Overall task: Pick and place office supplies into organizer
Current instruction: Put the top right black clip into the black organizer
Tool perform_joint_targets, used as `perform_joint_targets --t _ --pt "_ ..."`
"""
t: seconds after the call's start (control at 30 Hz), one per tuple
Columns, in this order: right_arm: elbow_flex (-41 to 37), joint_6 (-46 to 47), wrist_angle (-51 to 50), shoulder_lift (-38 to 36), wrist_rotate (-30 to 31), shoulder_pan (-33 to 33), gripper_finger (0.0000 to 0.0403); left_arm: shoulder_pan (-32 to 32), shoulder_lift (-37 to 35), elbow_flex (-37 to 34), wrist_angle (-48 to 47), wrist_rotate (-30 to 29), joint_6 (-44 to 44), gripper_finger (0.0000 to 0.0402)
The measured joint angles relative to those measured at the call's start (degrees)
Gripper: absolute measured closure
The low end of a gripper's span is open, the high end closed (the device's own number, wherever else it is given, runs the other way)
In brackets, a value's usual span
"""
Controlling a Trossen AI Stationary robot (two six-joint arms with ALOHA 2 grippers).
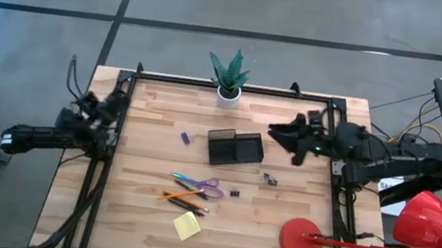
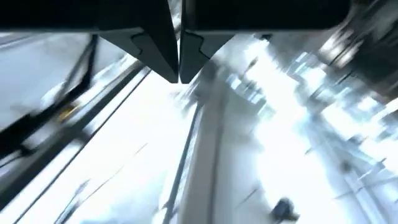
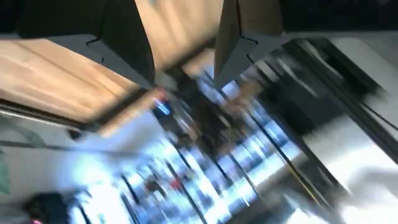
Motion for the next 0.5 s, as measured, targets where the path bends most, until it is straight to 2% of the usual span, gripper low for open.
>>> perform_joint_targets --t 0.07,0.13,0.2,0.27,0.33,0.43,0.5 --pt "5.4 2.2 -7.3 3.4 -2.8 0.1 0.0248 0.0 -0.3 0.0 0.5 3.0 -0.6 0.0402" --pt "10.4 6.7 -16.1 7.1 -9.2 0.1 0.0248 0.0 -0.2 0.0 -3.0 7.1 -4.2 0.0402" --pt "15.7 10.0 -30.9 11.9 -13.5 0.6 0.0248 0.0 -0.3 0.0 -7.9 12.2 -8.1 0.0402" --pt "20.4 13.8 -52.9 17.4 -13.8 1.6 0.0248 0.0 -0.1 0.0 -12.0 18.1 -10.5 0.0402" --pt "24.5 14.0 -68.7 23.3 -13.4 2.7 0.0248 0.0 0.0 0.0 -15.3 23.3 -11.9 0.0402" --pt "29.1 9.5 -79.8 29.5 -9.8 5.8 0.0245 0.0 0.1 0.0 -17.6 30.1 -11.1 0.0402" --pt "30.5 4.3 -80.3 33.6 -5.3 8.2 0.0241 0.0 0.0 0.0 -19.6 33.8 -9.2 0.0402"
